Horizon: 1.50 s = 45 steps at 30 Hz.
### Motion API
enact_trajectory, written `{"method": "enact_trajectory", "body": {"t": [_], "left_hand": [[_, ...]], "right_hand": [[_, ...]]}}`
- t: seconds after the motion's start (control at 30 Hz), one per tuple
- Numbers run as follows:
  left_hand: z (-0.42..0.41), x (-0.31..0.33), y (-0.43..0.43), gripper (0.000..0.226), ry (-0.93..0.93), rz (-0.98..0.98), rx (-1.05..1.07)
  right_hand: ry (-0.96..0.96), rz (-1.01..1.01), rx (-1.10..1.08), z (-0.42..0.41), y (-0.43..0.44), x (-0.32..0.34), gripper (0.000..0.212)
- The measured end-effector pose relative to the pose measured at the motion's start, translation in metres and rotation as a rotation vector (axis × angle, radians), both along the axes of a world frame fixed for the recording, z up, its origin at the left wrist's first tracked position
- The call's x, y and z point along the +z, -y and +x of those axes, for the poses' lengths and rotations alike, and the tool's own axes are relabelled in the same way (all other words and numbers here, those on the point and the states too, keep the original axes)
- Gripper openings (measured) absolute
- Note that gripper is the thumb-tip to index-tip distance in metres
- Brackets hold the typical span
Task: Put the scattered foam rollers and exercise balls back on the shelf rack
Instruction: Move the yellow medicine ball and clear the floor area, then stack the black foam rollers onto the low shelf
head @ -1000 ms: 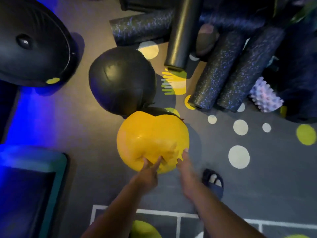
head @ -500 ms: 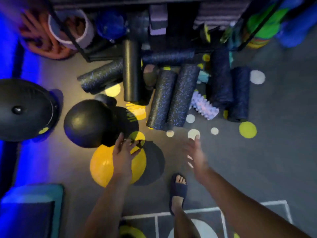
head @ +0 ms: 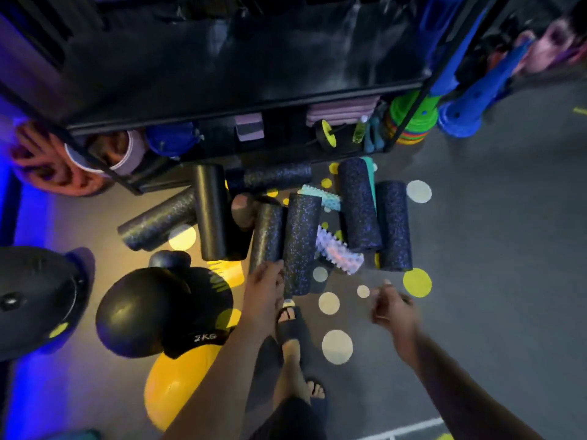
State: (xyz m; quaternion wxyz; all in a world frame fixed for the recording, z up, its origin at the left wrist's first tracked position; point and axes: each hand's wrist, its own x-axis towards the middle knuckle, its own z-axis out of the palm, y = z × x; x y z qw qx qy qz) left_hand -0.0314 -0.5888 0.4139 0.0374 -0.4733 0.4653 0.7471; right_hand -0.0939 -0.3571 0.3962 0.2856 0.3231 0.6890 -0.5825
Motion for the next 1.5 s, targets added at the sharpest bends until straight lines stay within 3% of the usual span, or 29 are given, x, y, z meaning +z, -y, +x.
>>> {"method": "enact_trajectory", "body": {"t": [0.1, 0.2, 0.33, 0.47, 0.57, 0.67, 0.83, 0.87, 0.9, 1.0, 1.03, 1.07, 1.13, 1.2, 1.27, 1.37, 1.5], "left_hand": [[-0.038, -0.015, 0.031, 0.010, 0.001, -0.002, -0.026], [-0.069, -0.037, 0.060, 0.029, 0.022, 0.019, -0.026], [-0.115, -0.074, 0.083, 0.033, 0.082, -0.025, -0.020], [-0.162, -0.142, 0.087, 0.037, 0.161, -0.050, -0.013], [-0.194, -0.209, 0.078, 0.036, 0.205, -0.074, -0.013], [-0.217, -0.281, 0.064, 0.042, 0.258, -0.037, 0.051], [-0.239, -0.390, 0.048, 0.091, 0.407, -0.118, -0.067], [-0.248, -0.411, 0.050, 0.088, 0.422, -0.137, -0.113], [-0.257, -0.431, 0.053, 0.079, 0.416, -0.167, -0.150], [-0.292, -0.485, 0.065, 0.074, 0.347, -0.207, -0.094], [-0.300, -0.496, 0.067, 0.068, 0.324, -0.175, -0.040], [-0.306, -0.501, 0.066, 0.060, 0.303, -0.129, 0.005], [-0.305, -0.499, 0.059, 0.059, 0.280, -0.087, 0.026], [-0.292, -0.483, 0.053, 0.068, 0.267, -0.138, 0.030], [-0.282, -0.454, 0.048, 0.063, 0.235, -0.218, 0.008], [-0.304, -0.336, 0.040, 0.062, 0.157, -0.258, -0.042], [-0.361, -0.143, 0.047, 0.045, -0.081, -0.205, -0.056]], "right_hand": [[0.005, 0.039, 0.036, -0.053, 0.021, -0.017, 0.028], [-0.002, 0.095, 0.201, -0.107, 0.057, -0.047, 0.018], [0.028, 0.184, 0.395, -0.177, 0.104, -0.110, 0.033], [-0.093, 0.395, 0.792, -0.242, 0.142, -0.179, 0.039], [-0.112, 0.442, 0.957, -0.292, 0.162, -0.249, 0.074], [-0.014, 0.477, 0.991, -0.339, 0.182, -0.316, 0.114], [0.180, 0.257, 0.698, -0.376, 0.200, -0.418, 0.173], [0.175, 0.169, 0.644, -0.374, 0.198, -0.435, 0.169], [0.167, 0.073, 0.583, -0.369, 0.197, -0.451, 0.152], [0.131, -0.170, 0.462, -0.346, 0.186, -0.488, 0.061], [0.118, -0.202, 0.471, -0.337, 0.181, -0.495, 0.046], [0.098, -0.200, 0.481, -0.329, 0.175, -0.497, 0.043], [0.093, -0.184, 0.432, -0.320, 0.163, -0.493, 0.060], [0.075, -0.202, 0.397, -0.316, 0.153, -0.465, 0.074], [0.021, -0.192, 0.410, -0.327, 0.144, -0.411, 0.073], [-0.054, -0.183, 0.412, -0.361, 0.137, -0.294, 0.057], [-0.174, -0.118, 0.399, -0.440, 0.145, -0.109, 0.061]]}}
